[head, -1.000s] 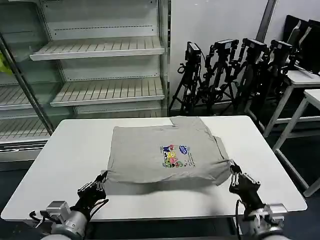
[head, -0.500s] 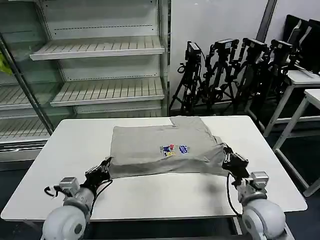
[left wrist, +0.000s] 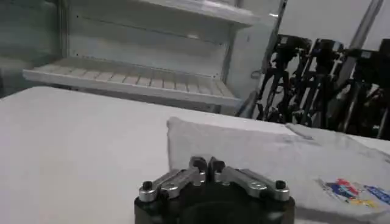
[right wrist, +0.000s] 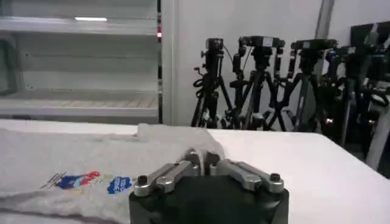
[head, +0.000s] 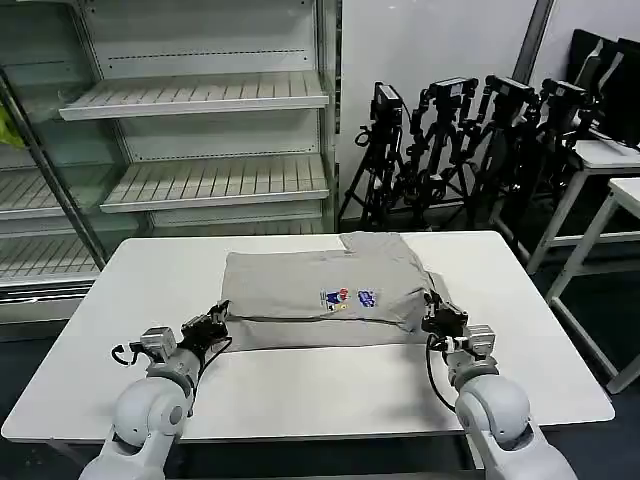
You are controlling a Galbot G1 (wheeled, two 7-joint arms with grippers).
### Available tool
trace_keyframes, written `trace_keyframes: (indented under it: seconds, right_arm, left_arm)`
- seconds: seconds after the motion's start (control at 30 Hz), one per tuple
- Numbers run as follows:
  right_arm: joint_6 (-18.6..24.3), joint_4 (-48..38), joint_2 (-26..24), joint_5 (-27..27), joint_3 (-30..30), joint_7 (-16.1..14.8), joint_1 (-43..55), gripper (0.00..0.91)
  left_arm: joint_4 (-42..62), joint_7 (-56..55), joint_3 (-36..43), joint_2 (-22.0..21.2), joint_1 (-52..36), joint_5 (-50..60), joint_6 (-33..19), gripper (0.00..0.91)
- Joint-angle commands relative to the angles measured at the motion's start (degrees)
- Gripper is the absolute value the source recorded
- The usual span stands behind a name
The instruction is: Fold and organize the clothes.
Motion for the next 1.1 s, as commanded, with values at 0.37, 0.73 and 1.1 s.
trace_keyframes:
  seconds: [0.37,0.73,1.1]
  right_arm:
    - [3.0,5.1,-0.1,-3.8,5.6,-0.9,-9.5,0.907]
    - [2.3,-1.3,0.9,-3.7,5.8,-0.4,-9.7,0.907]
    - [1.2,-2.9,0.9,-2.1,4.9,0.0,-8.8,0.000]
  left_arm:
    - [-4.8,-0.1,-3.8,-1.0,8.8,-0.5,-0.3,0.907]
    - [-2.9,-0.2,-3.5,-2.4,10.5,-1.5,-0.3,0.373]
    - [-0.8,-0.3,-2.8,-2.2,9.3,-1.4,-1.8,0.010]
